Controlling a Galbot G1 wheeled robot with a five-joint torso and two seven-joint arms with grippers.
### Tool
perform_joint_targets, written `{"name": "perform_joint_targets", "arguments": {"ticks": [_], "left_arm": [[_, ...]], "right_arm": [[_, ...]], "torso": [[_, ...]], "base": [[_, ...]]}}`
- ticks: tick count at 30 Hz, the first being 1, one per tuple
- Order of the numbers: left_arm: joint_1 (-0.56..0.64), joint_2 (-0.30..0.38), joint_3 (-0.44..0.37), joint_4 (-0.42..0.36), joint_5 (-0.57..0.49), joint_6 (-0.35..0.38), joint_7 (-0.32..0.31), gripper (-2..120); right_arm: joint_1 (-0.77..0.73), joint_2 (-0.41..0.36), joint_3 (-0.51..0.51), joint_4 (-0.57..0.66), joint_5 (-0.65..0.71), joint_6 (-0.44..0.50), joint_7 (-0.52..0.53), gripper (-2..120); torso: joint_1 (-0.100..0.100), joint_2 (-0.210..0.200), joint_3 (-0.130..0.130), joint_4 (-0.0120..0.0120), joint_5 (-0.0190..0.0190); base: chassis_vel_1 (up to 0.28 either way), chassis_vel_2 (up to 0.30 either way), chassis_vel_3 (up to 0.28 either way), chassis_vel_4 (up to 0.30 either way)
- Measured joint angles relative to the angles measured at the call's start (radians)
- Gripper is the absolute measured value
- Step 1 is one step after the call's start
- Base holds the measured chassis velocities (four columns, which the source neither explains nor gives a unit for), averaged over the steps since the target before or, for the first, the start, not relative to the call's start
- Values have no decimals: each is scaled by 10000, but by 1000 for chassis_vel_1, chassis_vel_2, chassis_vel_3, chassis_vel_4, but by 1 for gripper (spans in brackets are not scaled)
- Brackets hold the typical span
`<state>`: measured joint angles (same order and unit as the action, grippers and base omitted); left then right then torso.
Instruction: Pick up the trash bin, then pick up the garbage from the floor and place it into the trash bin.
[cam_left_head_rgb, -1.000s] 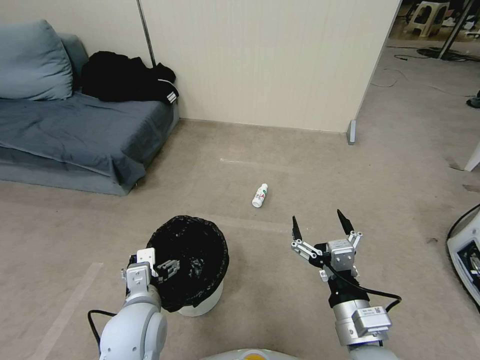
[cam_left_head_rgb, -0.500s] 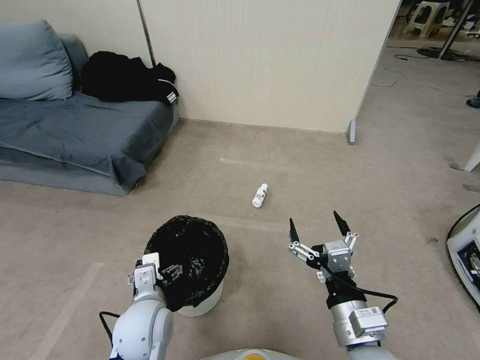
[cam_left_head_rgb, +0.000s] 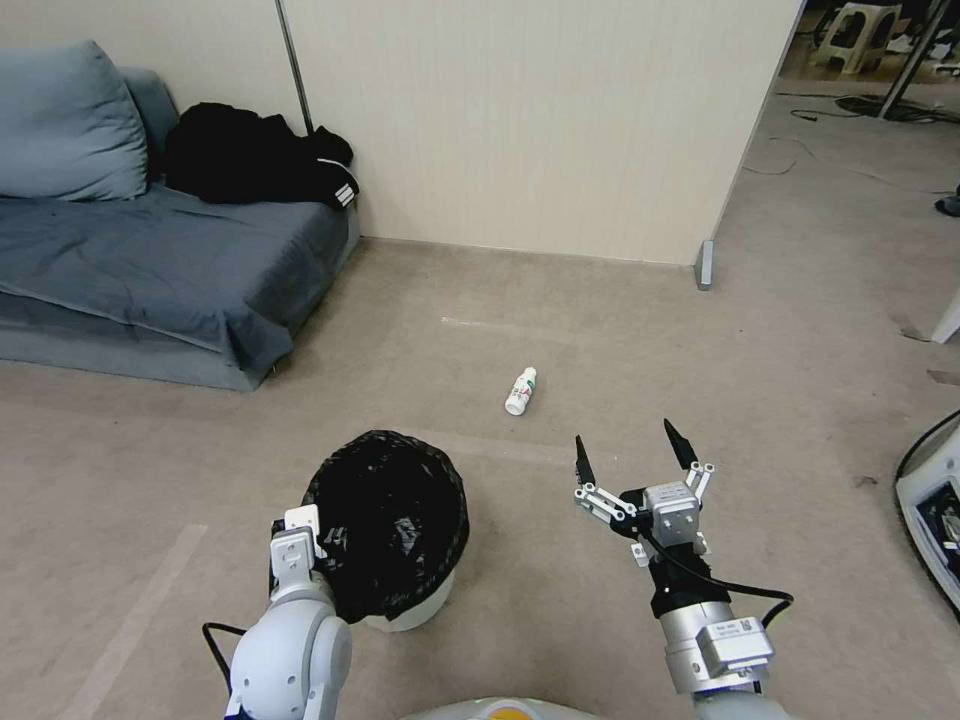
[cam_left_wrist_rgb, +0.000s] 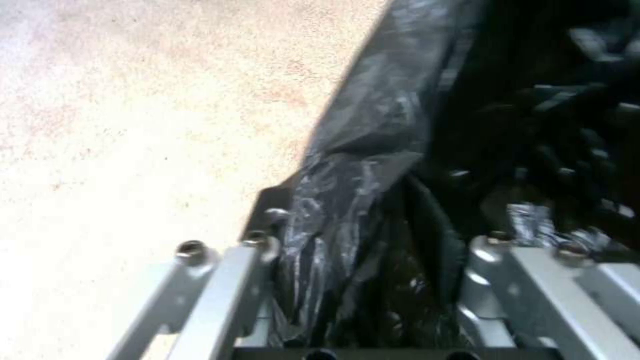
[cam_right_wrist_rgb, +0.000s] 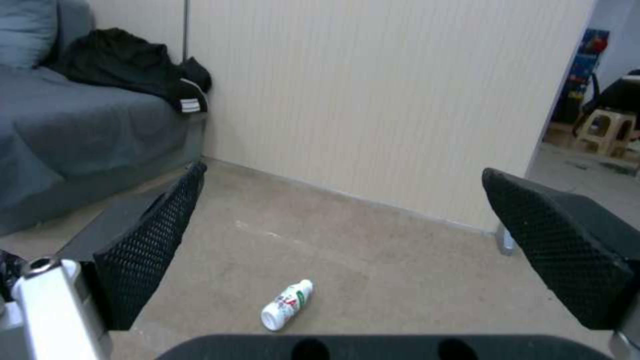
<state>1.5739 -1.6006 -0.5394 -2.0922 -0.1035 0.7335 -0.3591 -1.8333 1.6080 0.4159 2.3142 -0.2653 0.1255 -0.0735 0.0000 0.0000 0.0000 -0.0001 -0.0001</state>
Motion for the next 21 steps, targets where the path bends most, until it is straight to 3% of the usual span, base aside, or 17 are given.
{"name": "perform_joint_targets", "arguments": {"ticks": [6, 21], "left_arm": [[25, -21, 44, -76, 14, 2, 23, 17], [96, 61, 20, -116, -43, 9, -98, 16]], "right_arm": [[4, 0, 8, 17, -101, -1, -6, 100], [4, 0, -4, 20, -134, 106, -168, 100]], "torso": [[0, 1, 0, 1, 3], [0, 1, 0, 0, -4]], "base": [[0, 0, 0, 0], [0, 0, 0, 0]]}}
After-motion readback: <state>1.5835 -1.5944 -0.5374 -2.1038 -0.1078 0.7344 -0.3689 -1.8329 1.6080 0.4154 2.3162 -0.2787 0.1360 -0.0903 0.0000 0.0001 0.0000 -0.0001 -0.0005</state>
